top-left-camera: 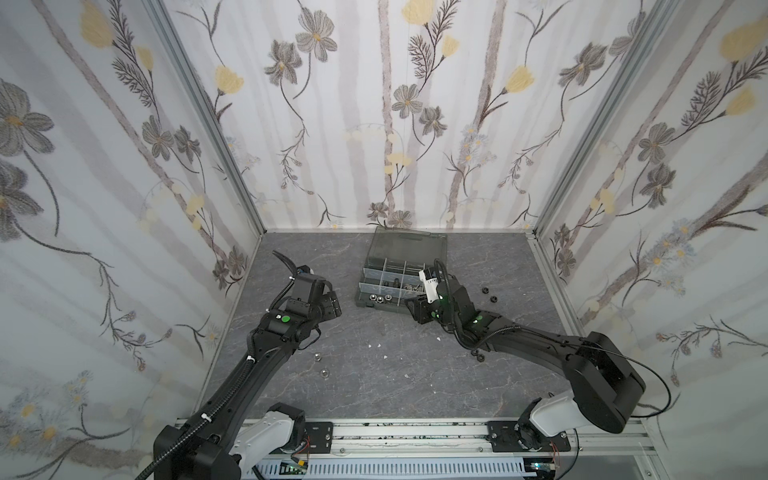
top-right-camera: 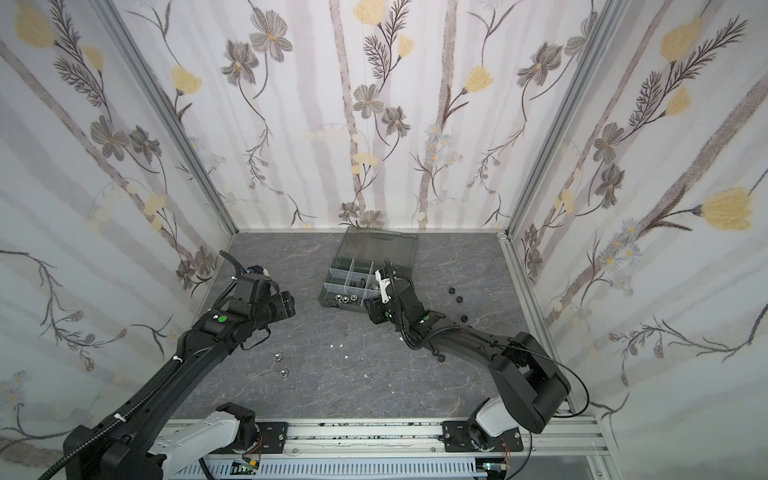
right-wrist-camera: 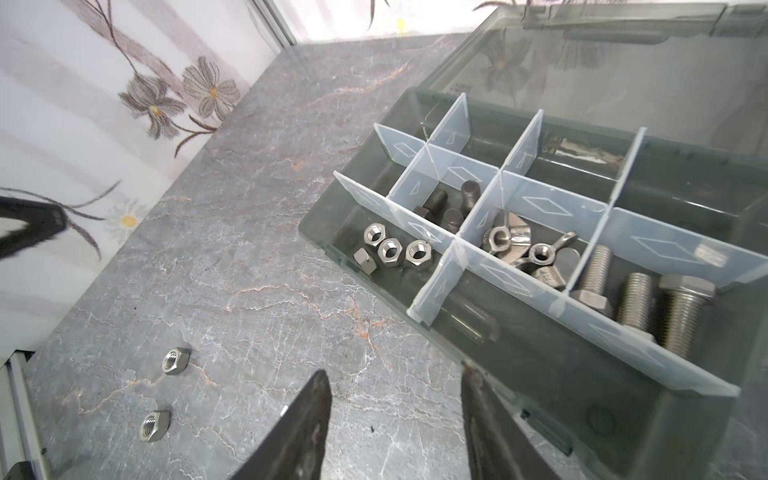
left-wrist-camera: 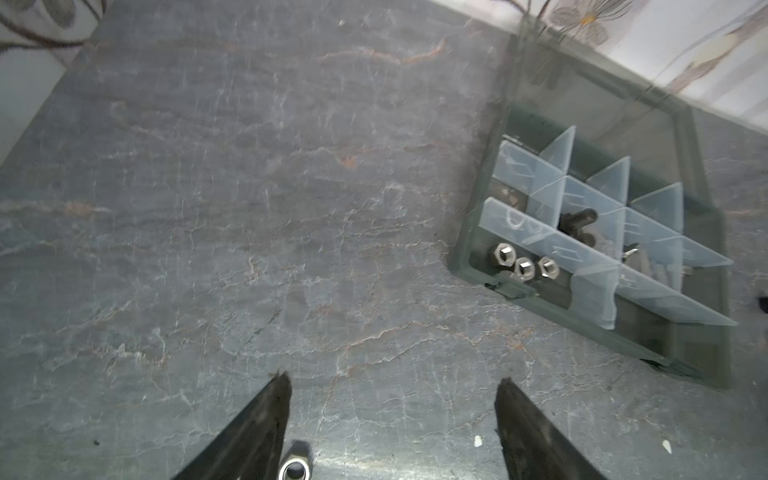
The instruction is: Sort the screws and nuts into containers
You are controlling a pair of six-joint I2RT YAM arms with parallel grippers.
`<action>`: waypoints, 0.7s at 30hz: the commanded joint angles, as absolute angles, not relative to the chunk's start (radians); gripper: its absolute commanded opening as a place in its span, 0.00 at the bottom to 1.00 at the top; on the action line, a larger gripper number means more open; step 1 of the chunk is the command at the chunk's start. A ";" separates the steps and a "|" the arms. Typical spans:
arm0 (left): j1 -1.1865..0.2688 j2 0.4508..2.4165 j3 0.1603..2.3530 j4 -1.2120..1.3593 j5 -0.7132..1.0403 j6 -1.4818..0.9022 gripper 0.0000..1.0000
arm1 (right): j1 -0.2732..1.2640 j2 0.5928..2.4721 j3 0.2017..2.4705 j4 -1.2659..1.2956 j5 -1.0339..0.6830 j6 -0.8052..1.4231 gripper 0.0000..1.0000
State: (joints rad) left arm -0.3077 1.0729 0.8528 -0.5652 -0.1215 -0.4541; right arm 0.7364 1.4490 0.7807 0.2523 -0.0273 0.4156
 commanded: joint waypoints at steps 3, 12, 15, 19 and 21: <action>-0.254 1.140 0.834 -0.640 -0.061 -0.515 0.76 | 0.730 1.348 0.663 0.356 -0.040 0.447 0.53; -0.173 1.349 0.786 -0.709 -0.044 -0.530 0.74 | 0.709 1.255 0.531 0.433 -0.081 0.486 0.54; -0.172 1.405 0.783 -0.714 0.009 -0.546 0.70 | 0.702 1.221 0.523 0.428 -0.108 0.489 0.54; -0.178 1.394 0.752 -0.696 0.022 -0.619 0.64 | 0.695 1.175 0.504 0.434 -0.125 0.498 0.54; -0.178 1.373 0.738 -0.686 0.018 -0.648 0.63 | 0.691 1.158 0.499 0.434 -0.129 0.500 0.54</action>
State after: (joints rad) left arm -0.1764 1.3911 0.7502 -0.6880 0.0048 -0.5777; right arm 0.6941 1.1755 0.5053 0.3920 -0.1066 0.4881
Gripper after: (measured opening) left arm 0.638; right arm 0.536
